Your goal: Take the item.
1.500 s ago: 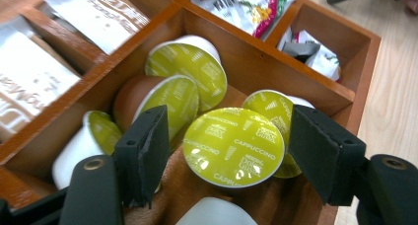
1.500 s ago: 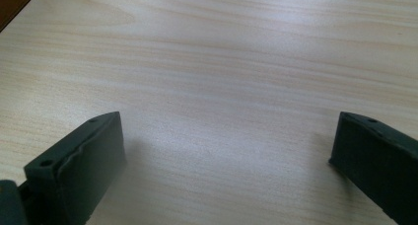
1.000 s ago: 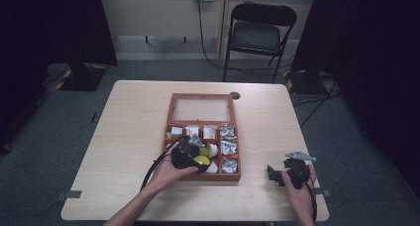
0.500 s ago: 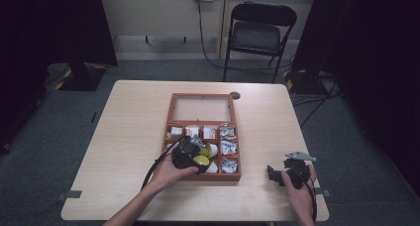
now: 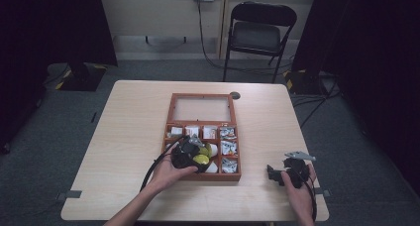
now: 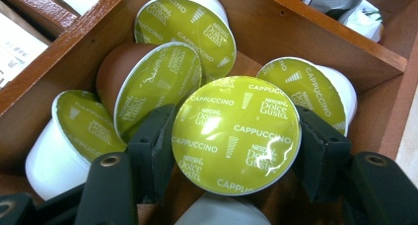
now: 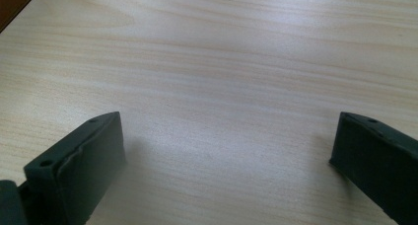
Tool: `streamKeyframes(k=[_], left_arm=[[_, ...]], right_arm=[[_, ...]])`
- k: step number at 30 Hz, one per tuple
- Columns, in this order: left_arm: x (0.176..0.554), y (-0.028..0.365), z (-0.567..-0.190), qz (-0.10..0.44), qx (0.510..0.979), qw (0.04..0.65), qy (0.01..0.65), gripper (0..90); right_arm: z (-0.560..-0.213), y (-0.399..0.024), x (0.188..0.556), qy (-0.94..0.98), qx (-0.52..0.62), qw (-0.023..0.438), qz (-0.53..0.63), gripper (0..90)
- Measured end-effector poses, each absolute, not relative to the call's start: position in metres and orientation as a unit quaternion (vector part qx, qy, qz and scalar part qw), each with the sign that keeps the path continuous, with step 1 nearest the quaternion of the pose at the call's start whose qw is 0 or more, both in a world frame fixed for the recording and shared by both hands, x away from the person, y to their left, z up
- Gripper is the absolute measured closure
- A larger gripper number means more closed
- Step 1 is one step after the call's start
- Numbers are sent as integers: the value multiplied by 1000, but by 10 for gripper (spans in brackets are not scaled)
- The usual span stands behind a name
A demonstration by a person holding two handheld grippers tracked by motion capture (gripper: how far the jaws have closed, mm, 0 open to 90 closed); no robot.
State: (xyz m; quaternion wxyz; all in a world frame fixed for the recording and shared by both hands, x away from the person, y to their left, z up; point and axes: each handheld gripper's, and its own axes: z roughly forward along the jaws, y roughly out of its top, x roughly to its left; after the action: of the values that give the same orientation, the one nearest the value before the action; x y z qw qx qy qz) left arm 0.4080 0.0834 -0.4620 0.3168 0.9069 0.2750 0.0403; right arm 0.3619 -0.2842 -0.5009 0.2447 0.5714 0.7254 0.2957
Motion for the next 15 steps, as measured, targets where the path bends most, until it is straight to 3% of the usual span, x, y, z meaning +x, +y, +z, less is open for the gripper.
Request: streamKeyframes(k=[15], left_arm=[[408, 86, -461, 40, 901, 329, 281, 394]], right_arm=[[-501, -284, 362, 726, 571, 245, 296, 0]])
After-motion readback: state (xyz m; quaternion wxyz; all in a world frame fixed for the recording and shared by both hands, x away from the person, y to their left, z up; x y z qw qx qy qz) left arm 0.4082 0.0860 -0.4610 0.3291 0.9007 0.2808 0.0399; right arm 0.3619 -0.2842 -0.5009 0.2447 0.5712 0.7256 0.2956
